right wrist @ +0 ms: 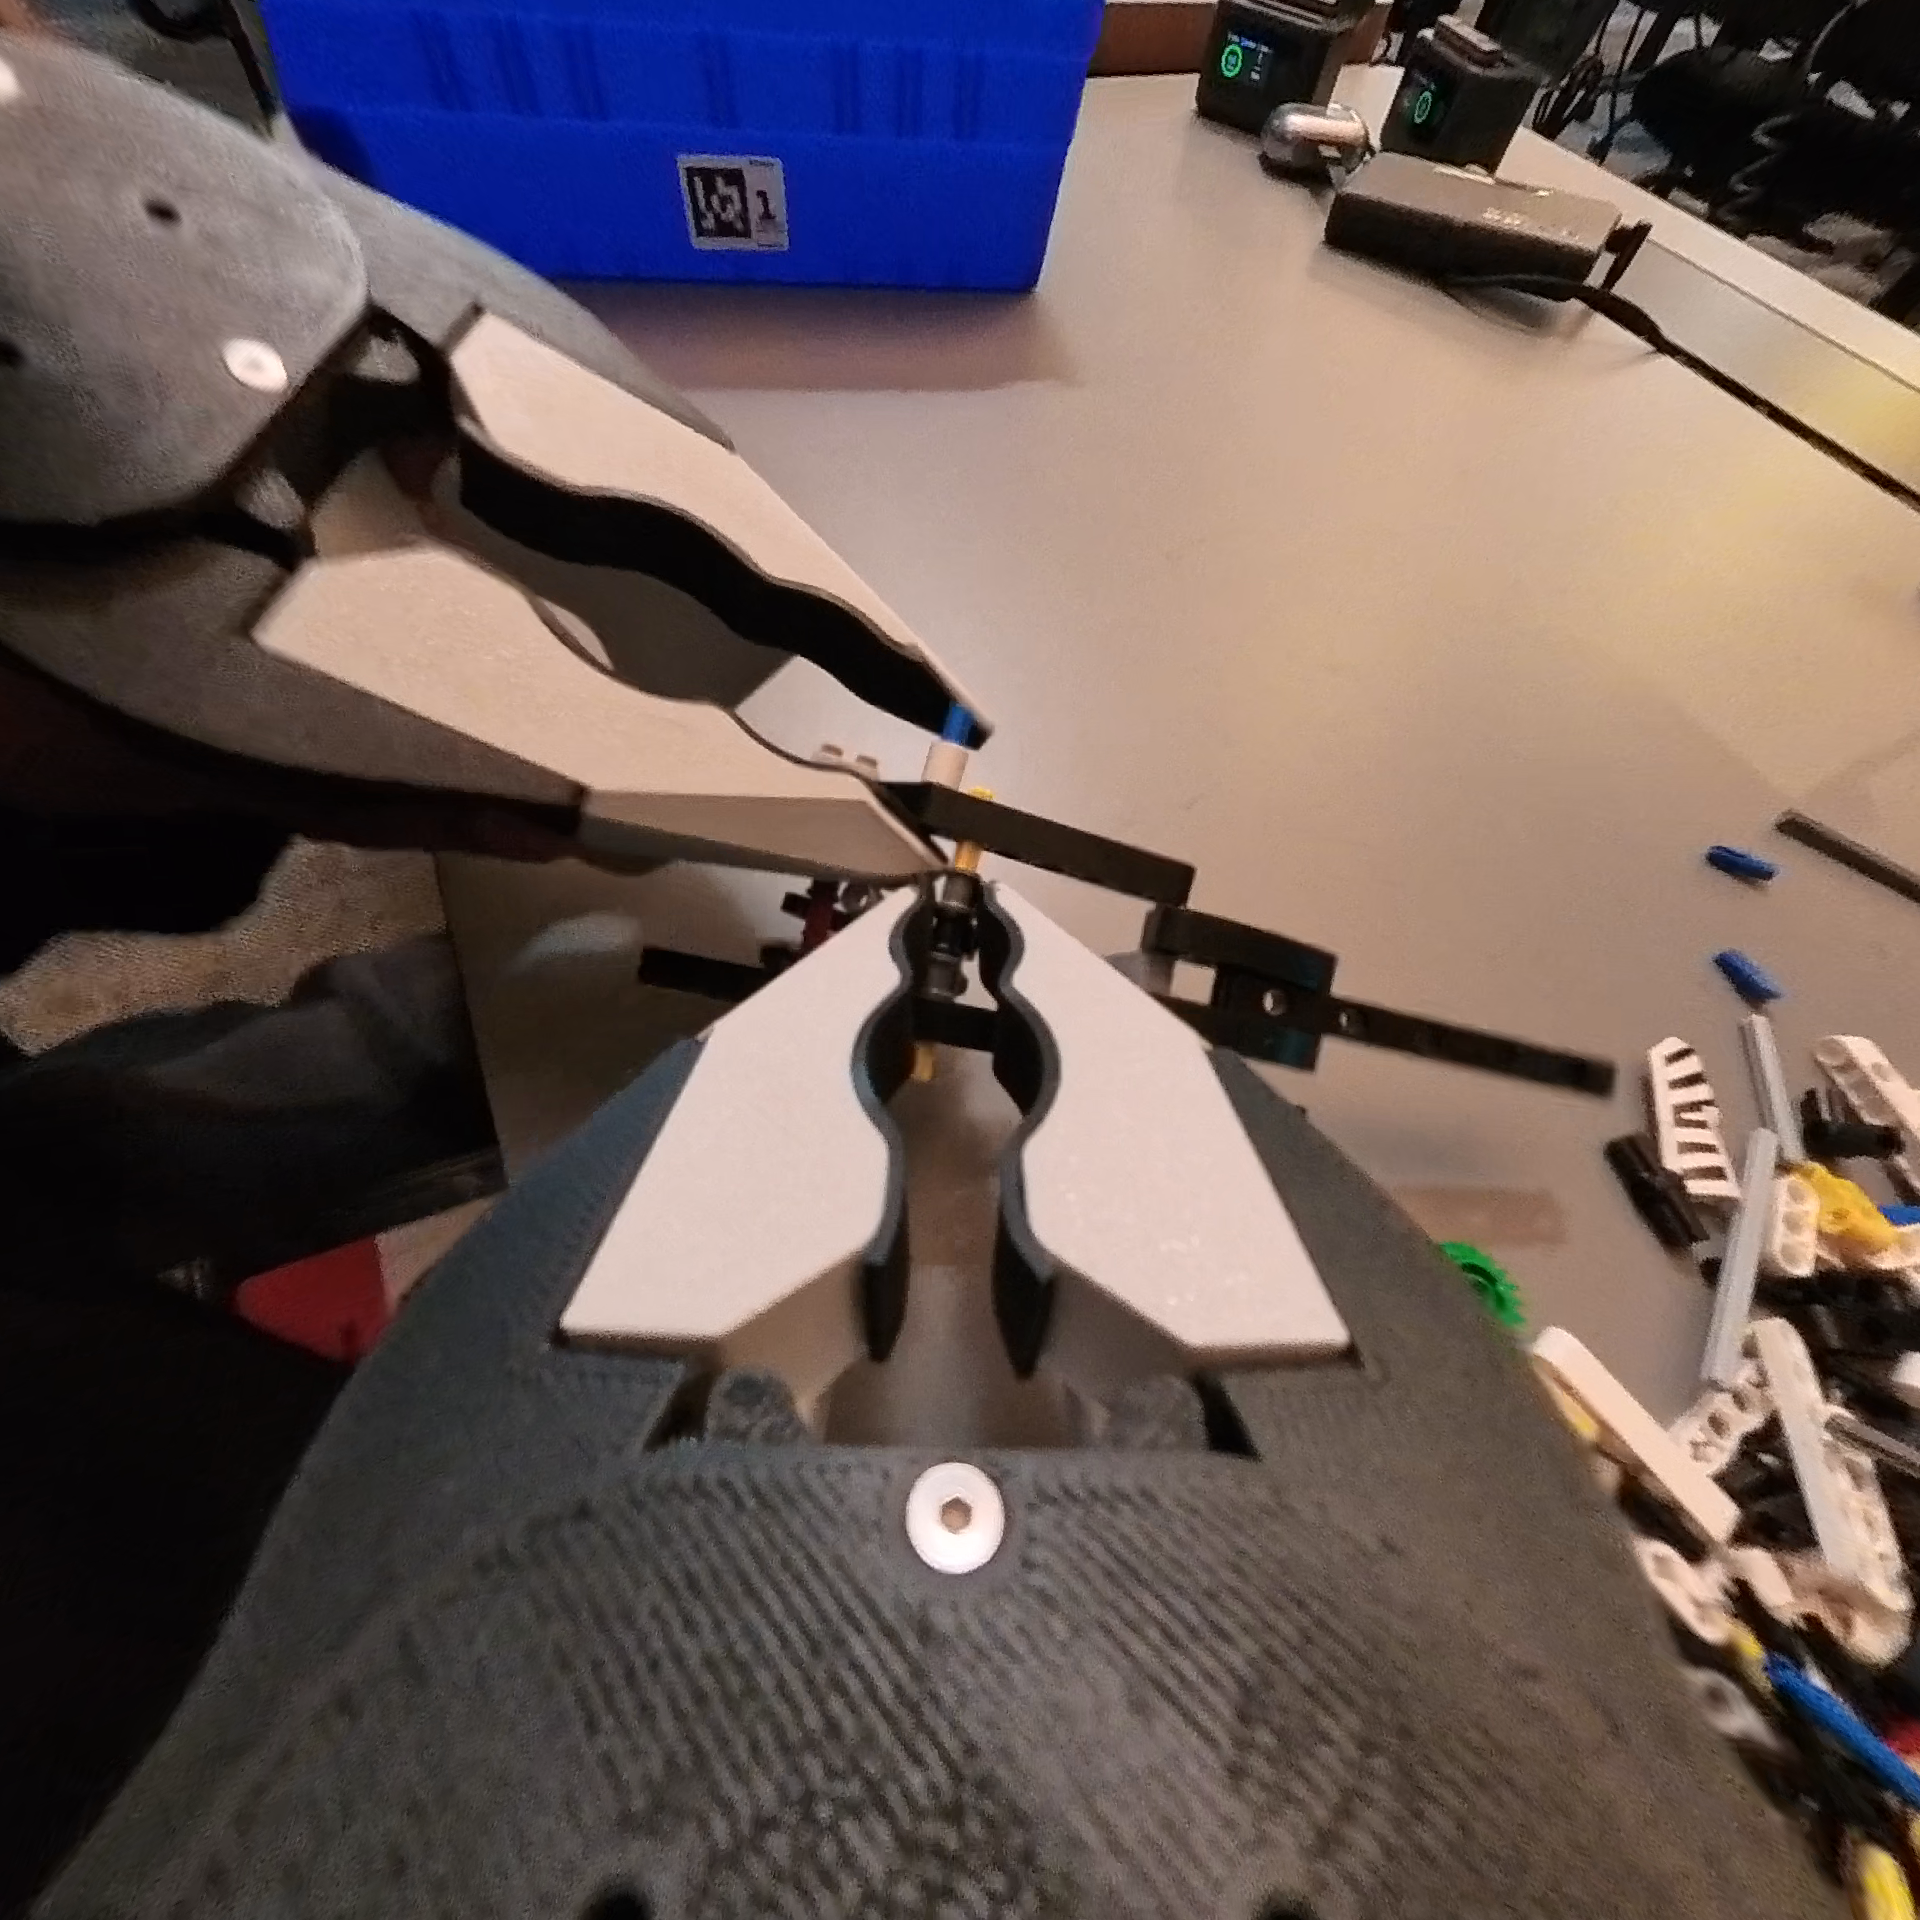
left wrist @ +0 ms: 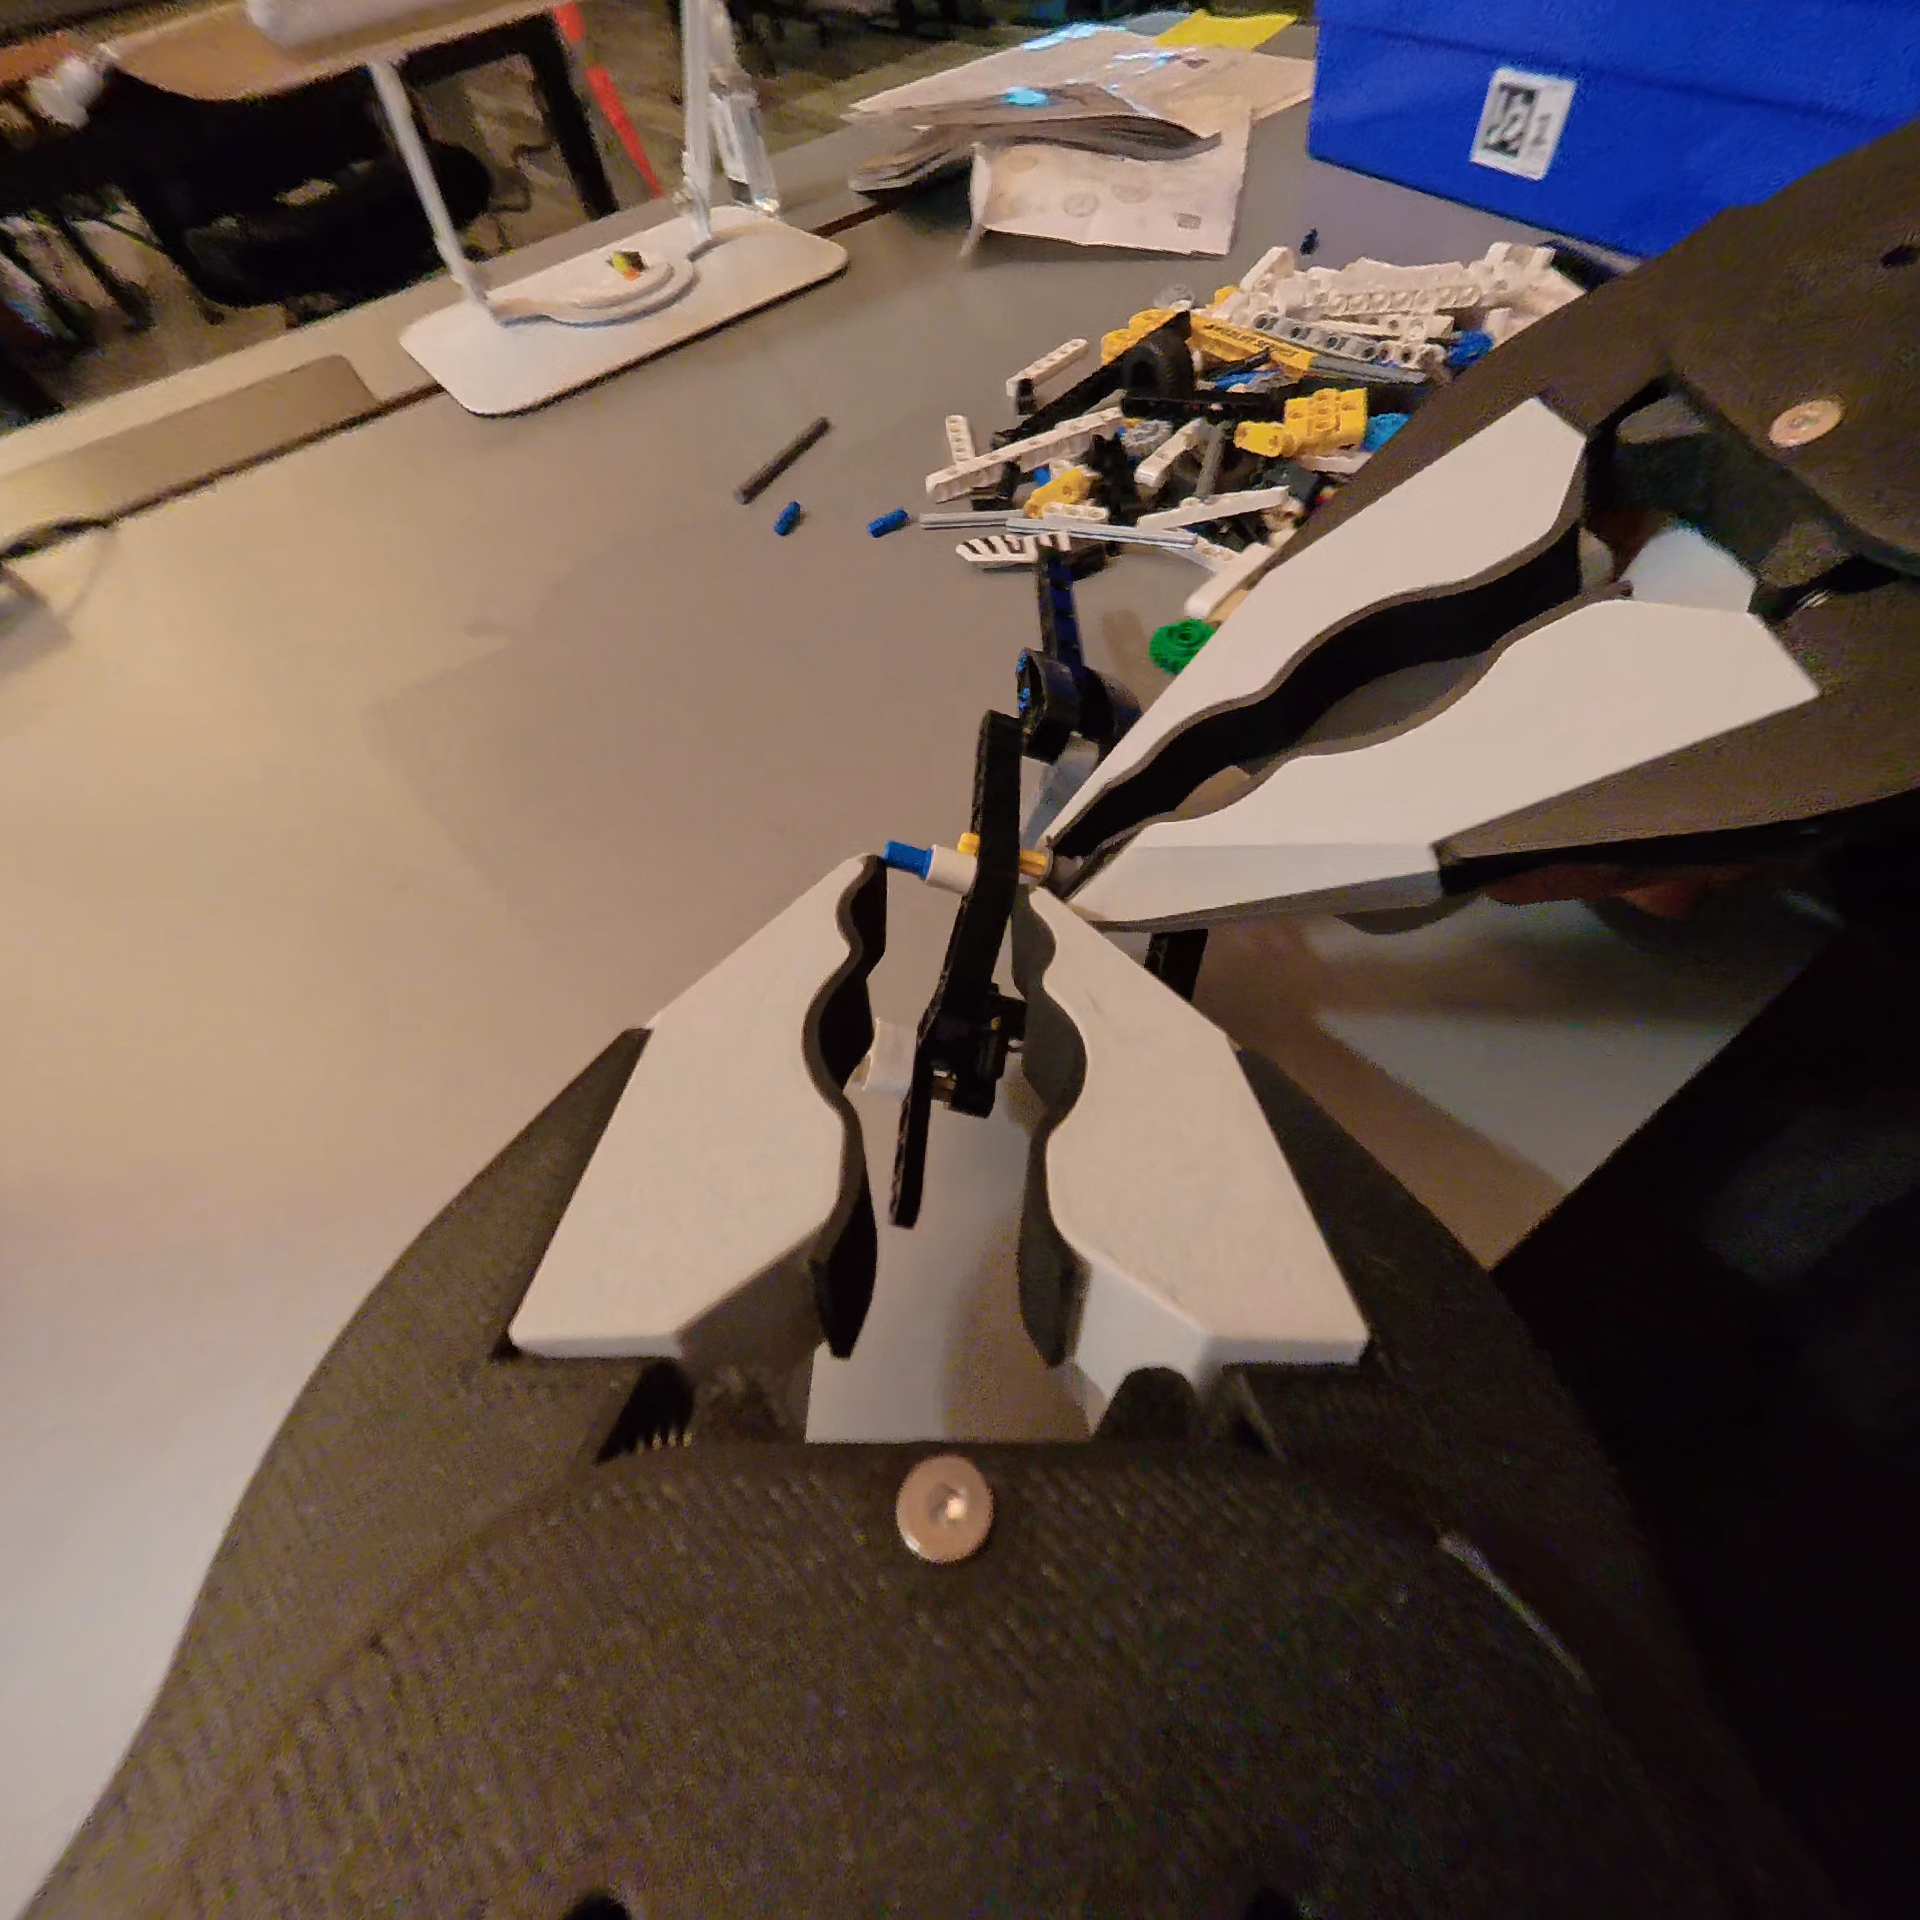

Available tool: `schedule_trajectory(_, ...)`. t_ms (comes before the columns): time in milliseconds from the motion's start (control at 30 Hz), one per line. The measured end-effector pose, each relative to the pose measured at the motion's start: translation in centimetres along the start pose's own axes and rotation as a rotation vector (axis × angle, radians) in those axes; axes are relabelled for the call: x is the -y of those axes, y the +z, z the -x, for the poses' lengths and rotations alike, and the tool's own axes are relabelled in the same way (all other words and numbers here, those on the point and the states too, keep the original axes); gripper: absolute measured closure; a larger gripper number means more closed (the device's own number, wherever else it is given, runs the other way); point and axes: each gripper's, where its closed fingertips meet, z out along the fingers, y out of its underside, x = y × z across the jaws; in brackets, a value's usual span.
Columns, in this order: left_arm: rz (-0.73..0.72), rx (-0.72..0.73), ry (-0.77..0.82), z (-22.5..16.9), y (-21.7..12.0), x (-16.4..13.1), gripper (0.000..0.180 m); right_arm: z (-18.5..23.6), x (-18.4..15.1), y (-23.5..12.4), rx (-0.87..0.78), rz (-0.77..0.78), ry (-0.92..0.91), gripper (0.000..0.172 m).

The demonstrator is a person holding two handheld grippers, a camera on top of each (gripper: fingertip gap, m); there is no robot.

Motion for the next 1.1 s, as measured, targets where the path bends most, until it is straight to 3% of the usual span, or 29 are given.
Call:
schedule_trajectory(67,-0.022,-0.109,-0.1,-0.8,-0.2,0.2,0.16,-0.2,-0.4,-0.2,-0.02,0.01,-0.072,0.167)
schedule_trajectory(200,-0.01,-0.481,-0.523,-2.9,-0.7,0.2,0.145,-0.1,-0.7,-0.9,-0.067,-0.003,-0.231,0.167)
schedule_trajectory(300,-0.013,-0.555,-0.604,-3.3,-0.8,0.3,0.161,-0.2,-0.9,-1.2,-0.104,-0.013,-0.318,0.167)
schedule_trajectory(400,-0.046,-0.558,-0.668,-2.8,-0.8,0.8,0.172,0.1,-0.9,-1.5,-0.09,-0.028,-0.357,0.167)
schedule_trajectory(867,-0.068,-0.628,-0.804,-2.0,-1.0,1.3,0.177,0.3,-0.4,-2.1,0.006,-0.078,-0.283,0.167)
schedule_trajectory(900,-0.066,-0.616,-0.811,-1.8,-1.0,1.2,0.175,-0.2,-0.8,-2.2,-0.014,-0.049,-0.288,0.167)
schedule_trajectory(967,-0.172,-0.382,-0.835,3.9,-1.6,0.5,0.175,-2.4,-2.1,-3.3,-0.102,-0.012,-0.318,0.167)
schedule_trajectory(1033,-0.21,-0.368,-0.882,6.6,-3.1,-0.2,0.175,-1.9,-0.9,-4.5,-0.036,-0.105,-0.222,0.168)
schedule_trajectory(1100,-0.226,-0.377,-0.849,5.7,-2.8,0.4,0.175,-1.4,0.2,-4.1,-0.04,-0.122,-0.254,0.168)
